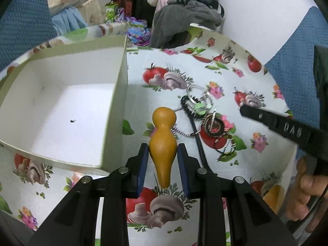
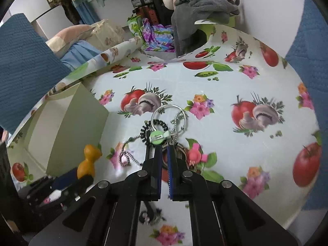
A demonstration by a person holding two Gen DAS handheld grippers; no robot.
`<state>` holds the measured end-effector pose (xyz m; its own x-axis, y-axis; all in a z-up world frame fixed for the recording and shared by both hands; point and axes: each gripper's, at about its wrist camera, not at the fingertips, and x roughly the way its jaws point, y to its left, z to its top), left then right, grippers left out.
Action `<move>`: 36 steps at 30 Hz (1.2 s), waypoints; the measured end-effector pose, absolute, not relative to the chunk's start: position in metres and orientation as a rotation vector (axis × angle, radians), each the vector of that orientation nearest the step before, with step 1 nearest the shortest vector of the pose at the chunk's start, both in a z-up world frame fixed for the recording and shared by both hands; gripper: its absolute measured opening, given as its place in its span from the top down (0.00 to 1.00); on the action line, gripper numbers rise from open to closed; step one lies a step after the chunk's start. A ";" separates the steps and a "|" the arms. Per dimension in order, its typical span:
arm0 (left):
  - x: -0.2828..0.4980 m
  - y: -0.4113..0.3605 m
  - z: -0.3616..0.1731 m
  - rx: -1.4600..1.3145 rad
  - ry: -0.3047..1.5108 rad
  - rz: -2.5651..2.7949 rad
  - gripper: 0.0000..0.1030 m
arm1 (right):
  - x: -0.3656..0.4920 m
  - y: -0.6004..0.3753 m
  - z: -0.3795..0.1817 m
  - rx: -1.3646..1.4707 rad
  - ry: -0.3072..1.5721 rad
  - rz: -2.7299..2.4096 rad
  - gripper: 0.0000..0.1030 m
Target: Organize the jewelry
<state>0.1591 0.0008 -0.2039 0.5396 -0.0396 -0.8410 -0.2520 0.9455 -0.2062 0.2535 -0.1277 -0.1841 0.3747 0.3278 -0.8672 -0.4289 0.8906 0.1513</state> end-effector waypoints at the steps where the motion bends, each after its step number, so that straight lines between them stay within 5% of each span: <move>1: 0.158 0.001 -0.200 -0.320 0.993 0.122 0.71 | 0.251 -0.129 -0.184 -0.101 1.085 0.483 0.97; 14: 0.149 0.004 -0.177 -0.292 0.971 0.107 0.71 | 0.280 -0.132 -0.251 0.032 1.254 0.420 0.91; 18: 0.150 0.010 -0.174 -0.304 0.965 0.114 0.71 | 0.280 -0.131 -0.255 0.035 1.253 0.421 0.82; 26: 0.152 0.013 -0.176 -0.297 0.966 0.122 0.71 | 0.286 -0.126 -0.259 0.012 1.247 0.405 0.83; 29: 0.151 0.013 -0.176 -0.301 0.967 0.117 0.71 | 0.289 -0.123 -0.264 -0.019 1.259 0.386 0.93; 36: 0.153 0.014 -0.171 -0.301 0.961 0.115 0.71 | 0.288 -0.124 -0.255 -0.053 1.243 0.377 0.97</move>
<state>0.1528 0.0144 -0.1709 0.5708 -0.0365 -0.8203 -0.2289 0.9524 -0.2016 0.2877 -0.1236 -0.2549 0.2690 0.2508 -0.9299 -0.3083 0.9371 0.1636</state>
